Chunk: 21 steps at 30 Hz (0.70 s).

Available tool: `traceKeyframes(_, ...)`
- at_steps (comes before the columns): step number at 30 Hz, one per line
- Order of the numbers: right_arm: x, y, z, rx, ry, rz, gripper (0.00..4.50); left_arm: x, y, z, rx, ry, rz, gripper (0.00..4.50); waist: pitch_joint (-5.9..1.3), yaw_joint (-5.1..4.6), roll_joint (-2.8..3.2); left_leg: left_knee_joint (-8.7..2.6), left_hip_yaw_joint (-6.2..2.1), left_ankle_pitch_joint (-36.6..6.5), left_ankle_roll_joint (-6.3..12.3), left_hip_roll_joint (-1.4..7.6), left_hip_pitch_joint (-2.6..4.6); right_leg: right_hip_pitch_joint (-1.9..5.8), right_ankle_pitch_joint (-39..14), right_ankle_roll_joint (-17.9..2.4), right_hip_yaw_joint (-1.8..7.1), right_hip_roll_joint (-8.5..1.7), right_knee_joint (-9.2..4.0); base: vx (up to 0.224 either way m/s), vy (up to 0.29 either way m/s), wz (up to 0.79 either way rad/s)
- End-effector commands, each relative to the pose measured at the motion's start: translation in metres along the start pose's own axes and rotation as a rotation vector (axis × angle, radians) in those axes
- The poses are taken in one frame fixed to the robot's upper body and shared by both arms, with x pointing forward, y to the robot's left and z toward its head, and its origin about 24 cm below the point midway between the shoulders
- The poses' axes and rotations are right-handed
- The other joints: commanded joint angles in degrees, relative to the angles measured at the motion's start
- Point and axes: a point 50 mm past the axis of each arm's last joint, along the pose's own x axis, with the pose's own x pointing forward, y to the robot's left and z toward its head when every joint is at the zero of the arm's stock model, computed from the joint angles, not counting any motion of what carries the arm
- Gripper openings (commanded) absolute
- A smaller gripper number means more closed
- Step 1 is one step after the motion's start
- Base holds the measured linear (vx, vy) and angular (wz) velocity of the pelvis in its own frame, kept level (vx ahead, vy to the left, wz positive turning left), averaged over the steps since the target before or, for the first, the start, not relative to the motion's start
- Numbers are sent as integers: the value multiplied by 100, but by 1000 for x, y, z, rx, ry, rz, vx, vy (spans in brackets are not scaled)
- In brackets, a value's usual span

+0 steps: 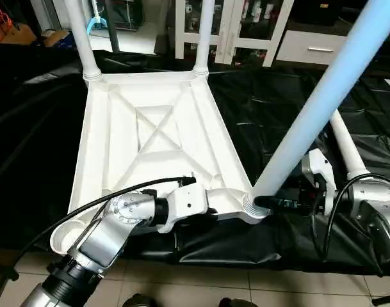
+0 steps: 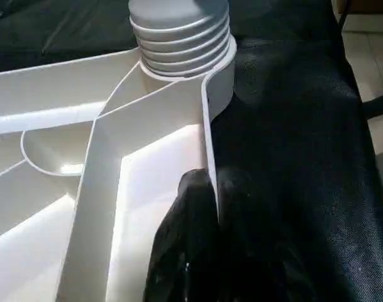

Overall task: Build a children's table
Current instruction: Insert table leg to table base, then rotate leg to tighten

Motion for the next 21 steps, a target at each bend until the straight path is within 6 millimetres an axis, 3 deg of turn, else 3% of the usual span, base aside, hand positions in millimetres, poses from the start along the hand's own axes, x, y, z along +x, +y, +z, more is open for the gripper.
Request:
traceKeyframes(1, 1, 0, -4, 20, -4, -24, 197, 6, -9, 15, 36, -100, -58, 0, -369, -33, -131, -386, -118, -1334, 419, 175, 113, 215, -2070, -1006, 90, -155, -411, 0, 0, 0)
traceKeyframes(6, 10, -4, -11, 59, -17, -179, 195, 8, -6, 10, -2, -49, -17, 0, -364, -90, -123, -411, -136, -1530, 229, 166, 109, 191, -2433, -867, 78, -144, -436, 0, 0, 0)
traceKeyframes(11, 21, -8, -19, 119, -10, -373, 195, 12, 3, 6, -67, 3, 96, 0, -342, -232, -130, -457, -199, -1981, -25, 146, 84, 171, -3035, -594, 46, -135, -508, 0, 0, 0)
traceKeyframes(13, 33, -9, -24, 178, -12, -512, 194, 17, 7, 11, -112, 3, 151, 0, -343, -262, -129, -457, -210, -2063, -70, 142, 94, 159, -3135, -540, 44, -136, -523, 0, 0, 0)
traceKeyframes(14, 33, -9, -24, 178, -12, -512, 194, 17, 7, 11, -112, 3, 151, 0, -343, -320, -133, -463, -235, -2176, -128, 124, 86, 144, -3259, -498, 24, -133, -541, 0, 0, 0)
traceKeyframes(15, 48, -9, -27, 239, -4, -659, 194, 25, 10, 19, -150, -2, 197, 0, -341, -342, -131, -468, -244, -2202, -158, 118, 77, 149, -3305, -474, 23, -129, -541, 0, 0, 0)
traceKeyframes(17, 50, -10, -27, 243, -3, -674, 193, 26, 11, 20, -154, -2, 203, 0, -352, -408, -122, -493, -308, -2282, -234, 100, 51, 172, -3392, -417, -10, -144, -557, 0, 0, 0)
traceKeyframes(18, 61, -12, -27, 265, -6, -779, 193, 33, 15, 26, -190, -8, 262, 0, -348, -451, -100, -513, -347, -2375, -243, 96, 30, 199, -3311, -395, -25, -136, -562, 0, 0, 0)
traceKeyframes(19, 68, -12, -27, 272, -11, -820, 193, 35, 17, 29, -208, -12, 292, 0, -347, -484, -95, -511, -339, -2413, -258, 94, 52, 157, -3173, -448, -21, -131, -585, 0, 0, 0)
traceKeyframes(21, 76, -13, -25, 278, -21, -872, 193, 39, 20, 33, -231, -17, 330, 0, -348, -519, -104, -507, -358, -2528, -286, 73, 54, 165, -3252, -425, -51, -129, -588, 0, 0, 0)
